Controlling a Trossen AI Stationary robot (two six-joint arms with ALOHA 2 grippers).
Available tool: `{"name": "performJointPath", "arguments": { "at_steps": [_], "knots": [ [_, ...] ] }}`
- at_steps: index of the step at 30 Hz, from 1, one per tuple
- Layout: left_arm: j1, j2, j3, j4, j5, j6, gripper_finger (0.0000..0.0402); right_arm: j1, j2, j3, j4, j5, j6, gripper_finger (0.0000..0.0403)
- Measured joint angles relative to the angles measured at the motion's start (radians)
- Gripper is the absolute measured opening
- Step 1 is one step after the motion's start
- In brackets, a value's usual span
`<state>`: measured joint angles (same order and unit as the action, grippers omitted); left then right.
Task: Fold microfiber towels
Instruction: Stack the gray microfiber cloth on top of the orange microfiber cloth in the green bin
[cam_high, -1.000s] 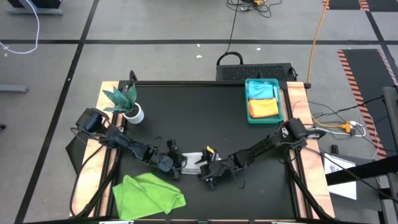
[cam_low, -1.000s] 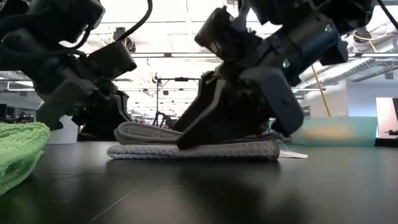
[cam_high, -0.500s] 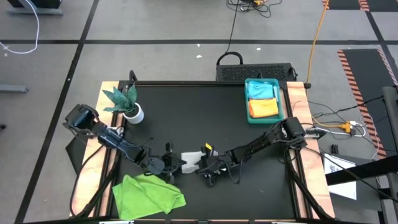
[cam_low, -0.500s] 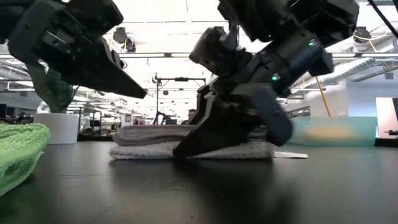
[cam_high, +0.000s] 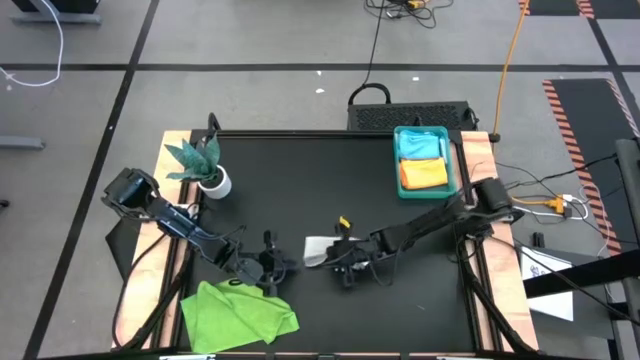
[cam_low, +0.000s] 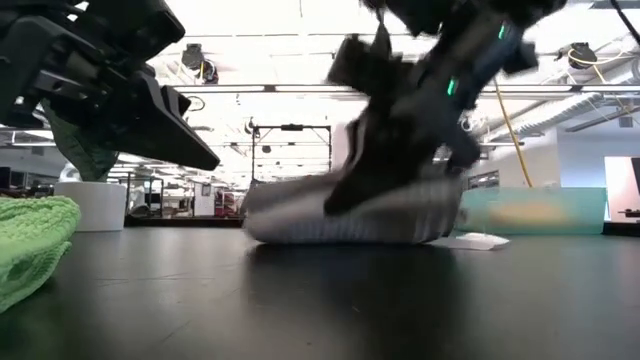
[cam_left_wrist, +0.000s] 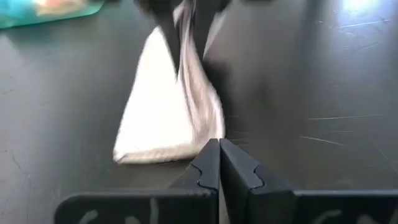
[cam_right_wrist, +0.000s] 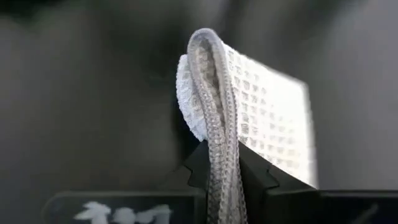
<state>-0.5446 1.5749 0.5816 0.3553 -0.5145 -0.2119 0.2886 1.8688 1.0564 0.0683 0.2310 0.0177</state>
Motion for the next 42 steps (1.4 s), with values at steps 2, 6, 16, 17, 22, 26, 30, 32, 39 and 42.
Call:
{"name": "performJointPath", "arguments": {
  "at_steps": [2, 6, 16, 17, 22, 26, 30, 32, 39, 42],
  "knots": [
    [0.0, 0.0, 0.0, -0.002, -0.002, 0.0, 0.0003, 0.011, -0.055, 0.001, -0.062, -0.012, 0.032, 0.0026],
    [-0.002, 0.0, 0.0, -0.001, -0.002, 0.0, 0.0014, 0.046, -0.149, 0.001, -0.183, -0.051, 0.084, 0.0018],
    [-0.002, 0.0, 0.0, -0.001, -0.001, -0.006, 0.0006, 0.06, -0.495, -0.098, -0.553, 0.134, 0.135, 0.0019],
    [-0.002, 0.0, 0.0, -0.001, -0.002, -0.006, 0.0004, 0.047, -0.54, -0.117, -0.61, 0.178, 0.119, 0.0019],
    [0.002, -0.001, 0.0, 0.005, -0.003, -0.003, 0.0016, -0.061, -0.76, -0.191, -0.812, 0.375, -0.114, 0.0019],
    [0.013, -0.001, 0.0, 0.009, -0.009, 0.0, 0.0022, -0.227, -0.885, -0.26, -0.801, 0.447, -0.454, 0.0019],
    [0.019, -0.001, 0.0, 0.01, -0.01, -0.001, 0.0009, -0.447, -0.928, -0.337, -0.761, 0.452, -0.75, 0.002],
    [0.019, -0.001, 0.0, 0.009, -0.01, -0.001, 0.0004, -0.555, -0.928, -0.375, -0.729, 0.452, -0.873, 0.002],
    [0.019, -0.001, 0.0, 0.009, -0.01, -0.001, 0.0022, -0.829, -0.926, -0.458, -0.589, 0.331, -1.074, 0.002],
    [0.019, -0.001, 0.0, 0.008, -0.01, 0.0, 0.0025, -0.85, -0.926, -0.461, -0.589, 0.194, -1.055, 0.002]
  ]
}}
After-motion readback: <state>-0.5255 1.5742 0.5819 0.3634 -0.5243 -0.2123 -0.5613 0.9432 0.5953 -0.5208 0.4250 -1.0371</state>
